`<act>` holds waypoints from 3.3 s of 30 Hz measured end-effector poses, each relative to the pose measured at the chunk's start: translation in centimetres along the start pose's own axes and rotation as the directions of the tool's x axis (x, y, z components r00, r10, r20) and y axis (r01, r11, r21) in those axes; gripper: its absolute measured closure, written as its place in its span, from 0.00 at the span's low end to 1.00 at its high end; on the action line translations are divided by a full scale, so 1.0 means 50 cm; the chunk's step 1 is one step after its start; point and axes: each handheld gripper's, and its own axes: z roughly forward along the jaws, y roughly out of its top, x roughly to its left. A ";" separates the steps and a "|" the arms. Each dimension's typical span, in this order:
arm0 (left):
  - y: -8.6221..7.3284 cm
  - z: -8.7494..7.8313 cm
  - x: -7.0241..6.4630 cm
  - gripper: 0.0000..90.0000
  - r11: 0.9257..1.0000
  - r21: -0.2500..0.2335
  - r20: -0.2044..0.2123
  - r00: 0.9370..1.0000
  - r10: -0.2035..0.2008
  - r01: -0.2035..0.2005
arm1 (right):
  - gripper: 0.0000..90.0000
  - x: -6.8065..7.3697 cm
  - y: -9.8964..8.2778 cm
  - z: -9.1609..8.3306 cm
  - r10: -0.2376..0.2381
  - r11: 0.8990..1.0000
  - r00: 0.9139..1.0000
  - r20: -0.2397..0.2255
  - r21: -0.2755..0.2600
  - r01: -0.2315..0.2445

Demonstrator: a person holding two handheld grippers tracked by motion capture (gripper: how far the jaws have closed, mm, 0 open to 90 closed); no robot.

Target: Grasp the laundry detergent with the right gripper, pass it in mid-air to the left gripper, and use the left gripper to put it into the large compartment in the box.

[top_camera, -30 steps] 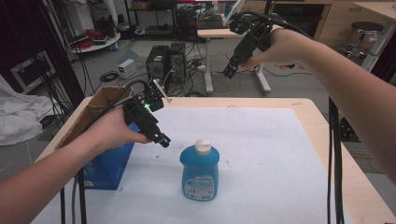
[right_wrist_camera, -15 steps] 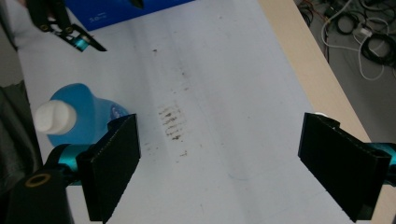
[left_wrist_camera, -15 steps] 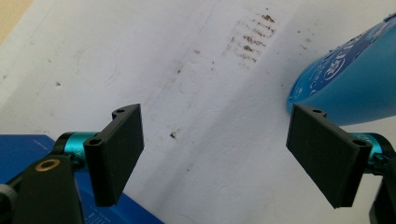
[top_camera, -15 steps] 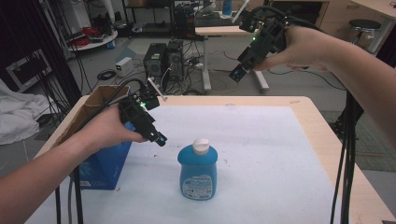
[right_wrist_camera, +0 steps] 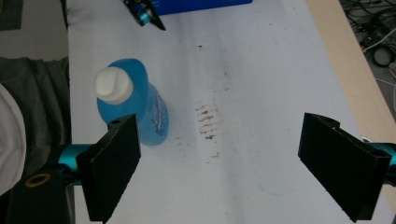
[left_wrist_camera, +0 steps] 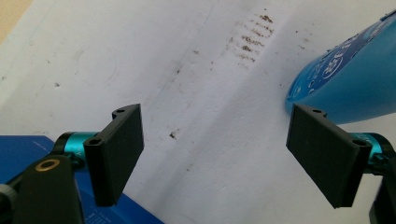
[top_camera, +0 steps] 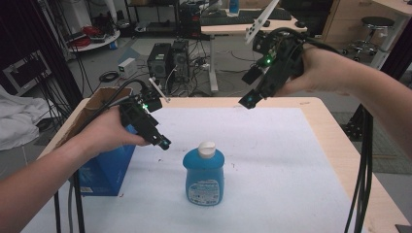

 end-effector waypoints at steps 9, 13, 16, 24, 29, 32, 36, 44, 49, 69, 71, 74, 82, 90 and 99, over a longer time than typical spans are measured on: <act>-0.003 -0.005 0.003 0.21 1.000 0.004 -0.001 1.000 0.005 -0.005 | 0.14 0.050 -0.025 0.046 -0.057 0.998 0.997 -0.047 0.000 0.057; -0.002 -0.005 0.003 0.21 1.000 0.003 -0.002 1.000 0.003 -0.003 | 0.14 0.068 -0.039 0.076 -0.063 0.998 0.995 -0.075 0.019 0.064; -0.002 -0.005 0.000 0.21 1.000 -0.003 -0.002 1.000 -0.005 0.005 | 0.14 0.080 -0.047 0.095 -0.066 0.997 0.994 -0.086 0.024 0.069; -0.004 -0.008 0.001 0.21 1.000 -0.008 -0.005 1.000 -0.005 0.005 | 0.14 0.111 -0.058 0.142 -0.096 0.995 0.990 -0.098 0.019 0.099; -0.005 -0.011 0.002 0.21 1.000 -0.008 -0.006 1.000 -0.003 0.003 | 0.14 0.123 -0.064 0.169 -0.097 0.995 0.989 -0.116 0.019 0.100; -0.005 -0.013 0.002 0.21 1.000 -0.008 -0.005 1.000 -0.002 0.002 | 0.14 0.130 -0.064 0.180 -0.105 0.994 0.987 -0.123 0.020 0.108; -0.005 -0.013 0.002 0.21 1.000 -0.009 -0.005 1.000 0.001 -0.001 | 0.14 0.138 -0.065 0.196 -0.108 0.994 0.986 -0.130 0.021 0.112; -0.007 -0.017 0.004 0.21 1.000 -0.015 -0.006 1.000 0.002 -0.002 | 0.14 0.146 -0.072 0.222 -0.103 0.994 0.986 -0.134 0.022 0.107; -0.009 -0.020 0.006 0.21 1.000 -0.014 -0.008 1.000 0.000 0.000 | 0.14 0.149 -0.076 0.235 -0.085 0.996 0.988 -0.130 0.014 0.087; -0.005 -0.018 0.002 0.21 1.000 -0.018 -0.006 1.000 0.002 -0.002 | 0.14 0.157 -0.090 0.269 -0.055 0.998 0.991 -0.120 -0.021 0.053; -0.005 -0.019 0.001 0.21 1.000 -0.021 -0.007 1.000 -0.001 0.001 | 0.14 0.157 -0.091 0.270 -0.052 0.998 0.991 -0.120 -0.025 0.050; -0.005 -0.020 0.002 0.21 1.000 -0.020 -0.006 1.000 0.000 0.000 | 0.14 0.158 -0.092 0.274 -0.055 0.998 0.991 -0.122 -0.029 0.051; -0.006 -0.020 0.003 0.21 1.000 -0.023 -0.008 1.000 -0.005 0.005 | 0.14 0.160 -0.092 0.281 -0.046 0.998 0.992 -0.119 -0.040 0.042; -0.007 -0.022 0.004 0.21 1.000 -0.023 -0.010 1.000 -0.004 0.004 | 0.14 0.161 -0.096 0.286 -0.043 0.997 0.993 -0.110 -0.061 0.036; -0.007 -0.023 0.006 0.21 1.000 -0.015 -0.009 1.000 0.001 -0.001 | 0.19 0.160 -0.101 0.289 -0.040 0.996 0.994 -0.102 -0.080 0.032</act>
